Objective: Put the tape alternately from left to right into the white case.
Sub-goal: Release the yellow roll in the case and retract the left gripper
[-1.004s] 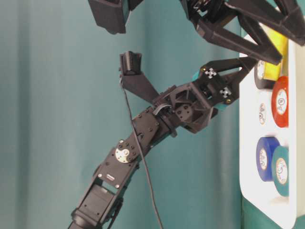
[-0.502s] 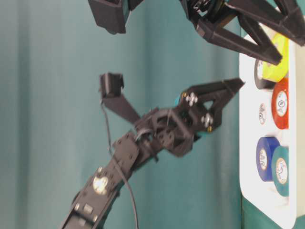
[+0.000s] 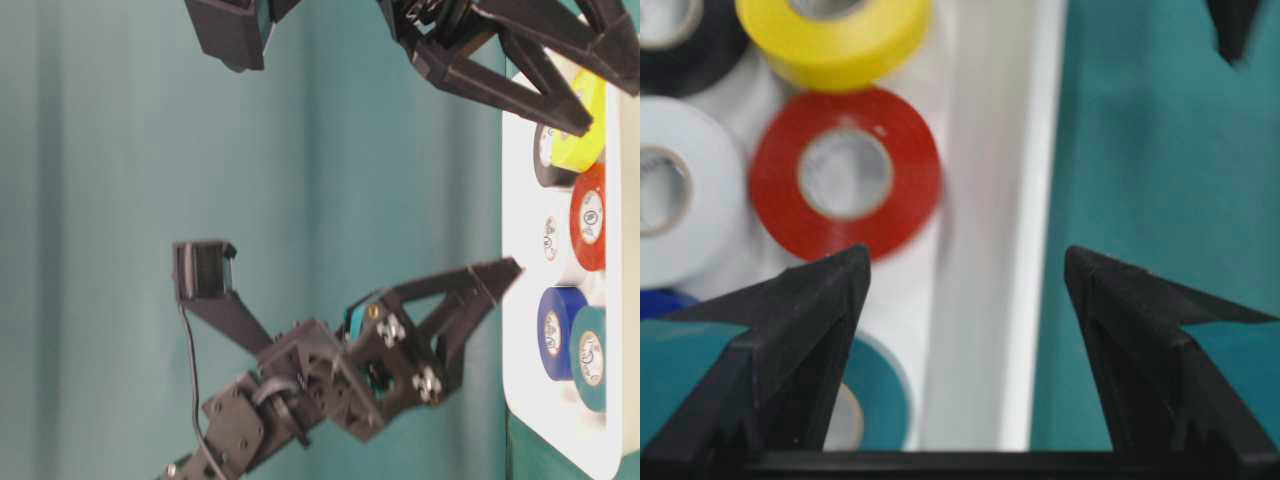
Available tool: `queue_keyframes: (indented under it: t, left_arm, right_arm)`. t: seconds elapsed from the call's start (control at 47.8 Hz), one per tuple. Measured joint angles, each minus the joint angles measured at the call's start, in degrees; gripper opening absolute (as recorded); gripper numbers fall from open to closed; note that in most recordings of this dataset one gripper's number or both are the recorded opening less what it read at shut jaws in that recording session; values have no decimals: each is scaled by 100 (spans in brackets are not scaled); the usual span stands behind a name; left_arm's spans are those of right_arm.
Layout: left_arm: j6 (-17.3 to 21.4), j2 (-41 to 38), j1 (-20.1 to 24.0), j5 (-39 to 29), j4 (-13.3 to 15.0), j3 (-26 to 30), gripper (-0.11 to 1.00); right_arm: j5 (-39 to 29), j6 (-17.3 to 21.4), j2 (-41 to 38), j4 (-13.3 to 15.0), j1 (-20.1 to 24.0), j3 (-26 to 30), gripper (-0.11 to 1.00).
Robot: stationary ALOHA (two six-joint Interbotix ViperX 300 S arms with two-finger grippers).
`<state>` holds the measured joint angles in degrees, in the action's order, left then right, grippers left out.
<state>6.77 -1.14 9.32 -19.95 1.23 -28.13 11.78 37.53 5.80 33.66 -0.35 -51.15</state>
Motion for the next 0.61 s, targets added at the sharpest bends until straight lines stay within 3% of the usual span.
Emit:
queue_keyframes:
  t: [0.606]
  left_arm:
    - [-26, 844, -870, 26, 9, -1143, 93]
  right_arm:
    - [-9, 26, -9, 9, 0, 0, 77]
